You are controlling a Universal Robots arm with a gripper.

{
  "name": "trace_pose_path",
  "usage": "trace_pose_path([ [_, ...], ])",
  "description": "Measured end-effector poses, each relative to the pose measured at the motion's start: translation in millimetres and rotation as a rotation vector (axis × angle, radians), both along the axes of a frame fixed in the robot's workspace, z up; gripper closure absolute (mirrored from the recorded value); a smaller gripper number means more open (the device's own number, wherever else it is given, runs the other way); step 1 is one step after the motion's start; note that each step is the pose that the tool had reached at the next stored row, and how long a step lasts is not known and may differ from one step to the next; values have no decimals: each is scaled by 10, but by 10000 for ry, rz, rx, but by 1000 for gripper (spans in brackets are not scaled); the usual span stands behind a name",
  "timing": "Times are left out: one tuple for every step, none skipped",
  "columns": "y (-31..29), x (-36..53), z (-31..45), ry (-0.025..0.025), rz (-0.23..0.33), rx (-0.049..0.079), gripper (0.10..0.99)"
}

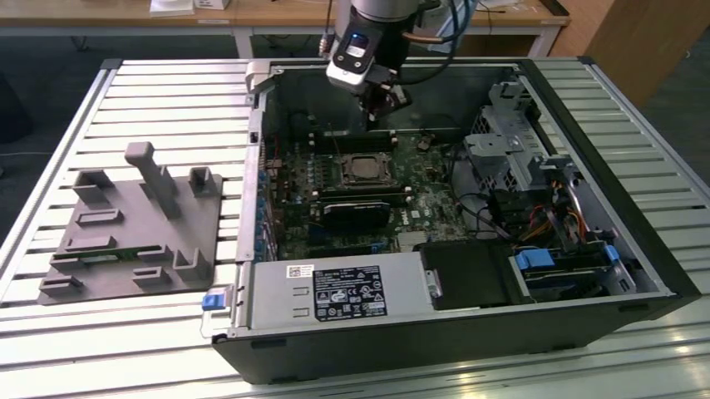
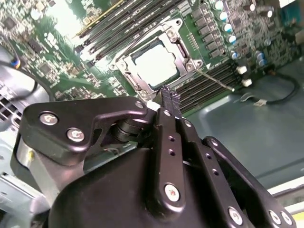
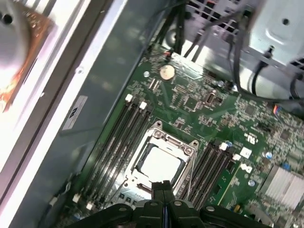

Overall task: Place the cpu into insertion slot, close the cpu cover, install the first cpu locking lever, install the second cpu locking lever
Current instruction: 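Install the first cpu locking lever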

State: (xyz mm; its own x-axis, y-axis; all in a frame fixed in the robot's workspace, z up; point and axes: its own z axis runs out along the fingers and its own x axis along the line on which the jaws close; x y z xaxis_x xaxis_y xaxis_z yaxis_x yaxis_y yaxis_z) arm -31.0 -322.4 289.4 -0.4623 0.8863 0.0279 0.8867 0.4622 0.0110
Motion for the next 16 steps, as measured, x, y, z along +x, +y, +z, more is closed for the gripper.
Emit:
trace_pose_path([
  [0, 0, -1, 0, 173, 0, 980],
  [0, 0, -1, 0, 333, -1, 980],
  [0, 0, -2, 0, 513, -1, 980],
  [0, 0, -3, 0, 678, 0, 980],
  [0, -1, -5, 0, 818, 0, 980],
  [0, -1, -8, -1, 936, 1, 980],
  [0, -2, -10, -2, 1052, 0, 980],
  [0, -2, -12, -1, 1151, -1, 980],
  [0, -3, -14, 0, 1293, -2, 980],
  [0, -3, -16, 0, 1471, -2, 980],
  [0, -3, -19, 0, 1651, -1, 980],
  [0, -3, -21, 0, 1841, -1, 980],
  [0, -3, -23, 0, 2023, -1, 980],
  [0, -3, -26, -1, 2202, -1, 980],
  [0, -3, -28, -1, 2382, -1, 980],
  [0, -3, -31, -1, 2561, -1, 980],
])
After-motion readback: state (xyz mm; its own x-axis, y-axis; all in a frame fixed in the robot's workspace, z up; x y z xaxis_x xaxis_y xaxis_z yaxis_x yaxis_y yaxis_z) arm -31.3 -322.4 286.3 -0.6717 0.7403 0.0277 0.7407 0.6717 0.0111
